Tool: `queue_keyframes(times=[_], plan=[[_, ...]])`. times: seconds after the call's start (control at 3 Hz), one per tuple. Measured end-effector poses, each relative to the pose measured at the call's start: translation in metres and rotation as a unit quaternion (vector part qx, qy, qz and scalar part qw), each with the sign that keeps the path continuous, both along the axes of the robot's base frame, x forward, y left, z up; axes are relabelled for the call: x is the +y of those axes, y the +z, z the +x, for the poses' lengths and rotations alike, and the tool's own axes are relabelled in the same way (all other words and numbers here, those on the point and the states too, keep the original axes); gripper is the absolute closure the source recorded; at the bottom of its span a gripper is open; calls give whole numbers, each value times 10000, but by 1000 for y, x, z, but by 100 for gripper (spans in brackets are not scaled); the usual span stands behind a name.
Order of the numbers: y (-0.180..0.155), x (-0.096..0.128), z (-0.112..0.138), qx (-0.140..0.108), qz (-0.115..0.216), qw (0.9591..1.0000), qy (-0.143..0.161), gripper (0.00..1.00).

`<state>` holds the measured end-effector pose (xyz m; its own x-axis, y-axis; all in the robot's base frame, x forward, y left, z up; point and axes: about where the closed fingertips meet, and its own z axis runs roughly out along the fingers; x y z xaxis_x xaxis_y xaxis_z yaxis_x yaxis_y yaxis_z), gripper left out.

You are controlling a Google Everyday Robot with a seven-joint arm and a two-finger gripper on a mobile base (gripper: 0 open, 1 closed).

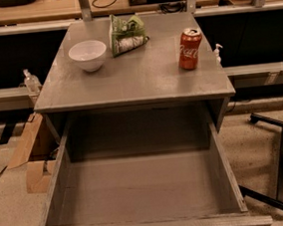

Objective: Close top drawer

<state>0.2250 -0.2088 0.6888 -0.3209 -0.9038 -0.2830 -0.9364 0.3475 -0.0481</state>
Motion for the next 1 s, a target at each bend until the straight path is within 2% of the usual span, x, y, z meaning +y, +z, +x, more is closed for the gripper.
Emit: queue_keyframes(times=[0.33,0.67,1.0], plan=[[-47,29,-14,21,411,9988,278,100],[-78,52,-8,-179,696,9953,652,100],[-114,80,21,-371,896,9893,1088,100]])
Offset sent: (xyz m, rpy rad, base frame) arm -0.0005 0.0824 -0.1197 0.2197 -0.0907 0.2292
